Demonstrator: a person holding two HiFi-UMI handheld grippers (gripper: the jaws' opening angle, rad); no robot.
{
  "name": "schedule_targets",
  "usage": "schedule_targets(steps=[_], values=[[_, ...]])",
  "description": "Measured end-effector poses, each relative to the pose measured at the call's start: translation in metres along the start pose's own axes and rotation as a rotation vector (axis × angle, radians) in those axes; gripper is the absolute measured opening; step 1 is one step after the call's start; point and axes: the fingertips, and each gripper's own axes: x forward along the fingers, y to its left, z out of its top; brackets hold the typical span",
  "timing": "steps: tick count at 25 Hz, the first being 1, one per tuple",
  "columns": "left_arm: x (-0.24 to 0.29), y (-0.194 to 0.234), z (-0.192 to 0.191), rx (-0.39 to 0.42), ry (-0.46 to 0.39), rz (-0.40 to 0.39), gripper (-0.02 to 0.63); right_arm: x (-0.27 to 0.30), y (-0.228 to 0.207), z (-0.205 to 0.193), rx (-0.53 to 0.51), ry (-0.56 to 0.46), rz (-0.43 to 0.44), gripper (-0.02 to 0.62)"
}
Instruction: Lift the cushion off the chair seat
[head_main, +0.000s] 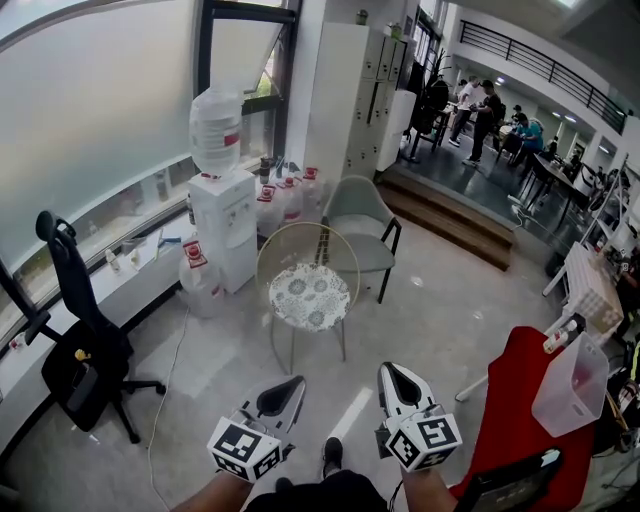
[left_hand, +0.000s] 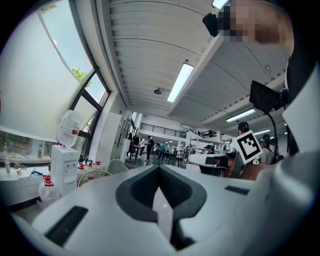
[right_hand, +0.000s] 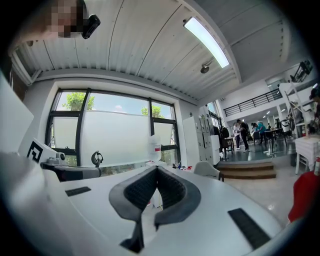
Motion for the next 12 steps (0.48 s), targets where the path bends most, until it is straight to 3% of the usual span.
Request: schedule_targets(steps=[12], values=[[0.046,0.017,0.015,0.019,-0.021,0.04,0.008,0.041,-0.042,0.006,0.032,-0.011,0.019,0.01]])
